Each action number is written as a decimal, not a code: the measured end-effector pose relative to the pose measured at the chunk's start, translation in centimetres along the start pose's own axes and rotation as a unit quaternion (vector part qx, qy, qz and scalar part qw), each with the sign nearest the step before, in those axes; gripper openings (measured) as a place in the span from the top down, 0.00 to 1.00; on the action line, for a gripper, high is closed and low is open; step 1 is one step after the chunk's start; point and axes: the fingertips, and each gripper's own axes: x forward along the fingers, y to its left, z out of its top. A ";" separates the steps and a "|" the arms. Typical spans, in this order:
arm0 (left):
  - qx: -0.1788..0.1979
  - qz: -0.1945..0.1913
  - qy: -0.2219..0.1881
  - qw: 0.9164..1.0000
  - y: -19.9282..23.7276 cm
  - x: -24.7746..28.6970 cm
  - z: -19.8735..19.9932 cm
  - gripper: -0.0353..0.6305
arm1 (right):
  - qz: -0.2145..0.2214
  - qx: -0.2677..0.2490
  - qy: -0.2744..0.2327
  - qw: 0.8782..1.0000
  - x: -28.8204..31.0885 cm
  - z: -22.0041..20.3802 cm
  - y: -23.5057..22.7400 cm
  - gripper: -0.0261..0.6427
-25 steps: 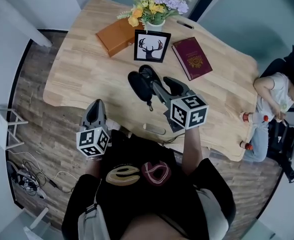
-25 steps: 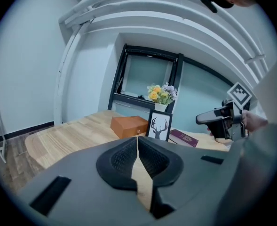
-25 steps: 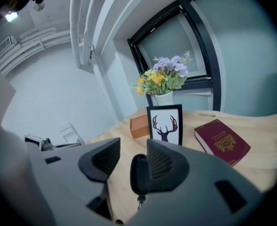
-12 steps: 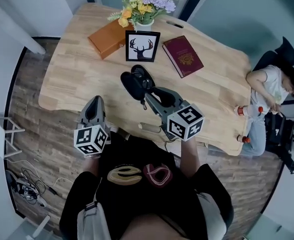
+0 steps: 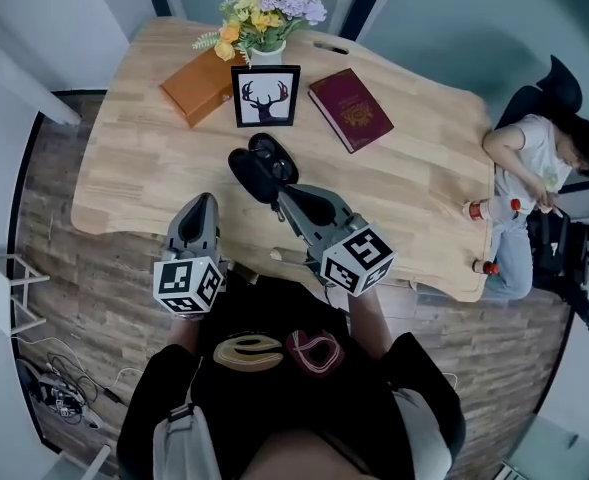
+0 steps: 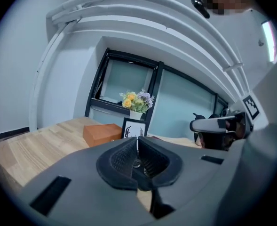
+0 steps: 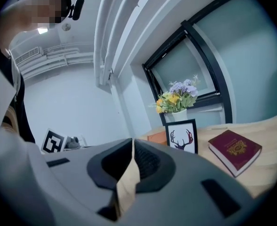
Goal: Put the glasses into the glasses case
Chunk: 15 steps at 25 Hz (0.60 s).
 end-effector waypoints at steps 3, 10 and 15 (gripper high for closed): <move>-0.002 -0.007 -0.008 1.000 -0.4 0.3 0.6 0.91 | -0.005 0.015 -0.019 1.000 -0.3 0.3 -0.2 0.94; 0.006 -0.043 -0.019 0.999 -1.7 0.4 1.4 0.91 | -0.034 0.009 -0.040 0.999 0.2 0.9 -1.4 0.94; 0.038 -0.059 -0.026 0.997 -2.6 0.3 1.7 0.91 | -0.047 0.045 -0.052 0.997 0.6 0.9 -2.1 0.94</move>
